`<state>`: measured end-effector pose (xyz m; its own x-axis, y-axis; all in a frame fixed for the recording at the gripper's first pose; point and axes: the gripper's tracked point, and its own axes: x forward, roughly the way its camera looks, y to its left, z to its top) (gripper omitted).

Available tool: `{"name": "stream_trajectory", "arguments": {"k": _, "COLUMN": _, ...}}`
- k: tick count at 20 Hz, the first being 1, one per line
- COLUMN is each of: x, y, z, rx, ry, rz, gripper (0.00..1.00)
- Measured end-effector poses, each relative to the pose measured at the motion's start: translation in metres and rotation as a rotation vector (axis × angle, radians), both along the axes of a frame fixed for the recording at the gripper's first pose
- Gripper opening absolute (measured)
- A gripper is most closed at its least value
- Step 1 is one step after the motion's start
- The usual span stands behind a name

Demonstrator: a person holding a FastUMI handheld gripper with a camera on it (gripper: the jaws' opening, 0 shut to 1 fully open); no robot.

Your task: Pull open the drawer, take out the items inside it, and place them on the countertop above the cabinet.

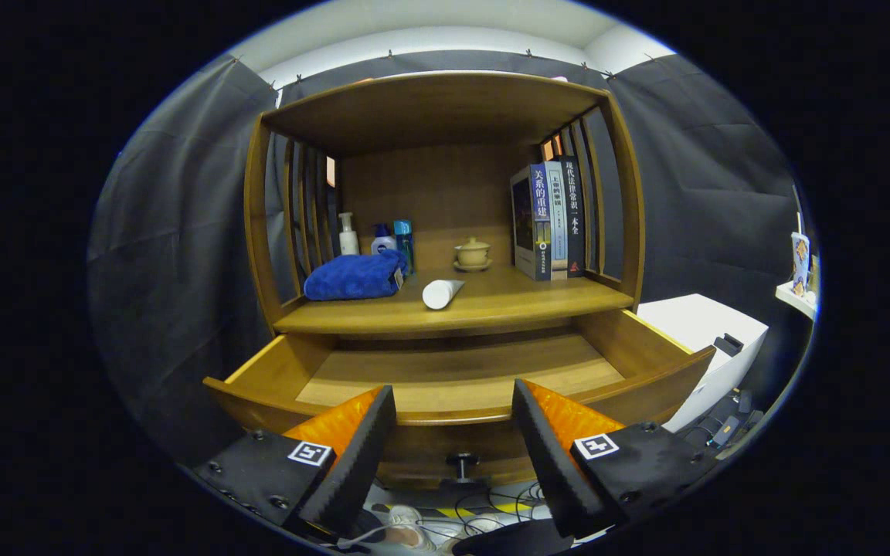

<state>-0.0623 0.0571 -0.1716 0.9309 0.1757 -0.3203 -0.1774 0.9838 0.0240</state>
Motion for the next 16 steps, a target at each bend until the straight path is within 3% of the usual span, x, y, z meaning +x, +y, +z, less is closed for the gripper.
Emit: {"name": "stream_trajectory", "arguments": {"k": 16, "x": -0.008, "y": -0.004, "z": -0.020, "rx": -0.016, "ry": 0.028, "rz": -0.007, "gripper": 0.97}}
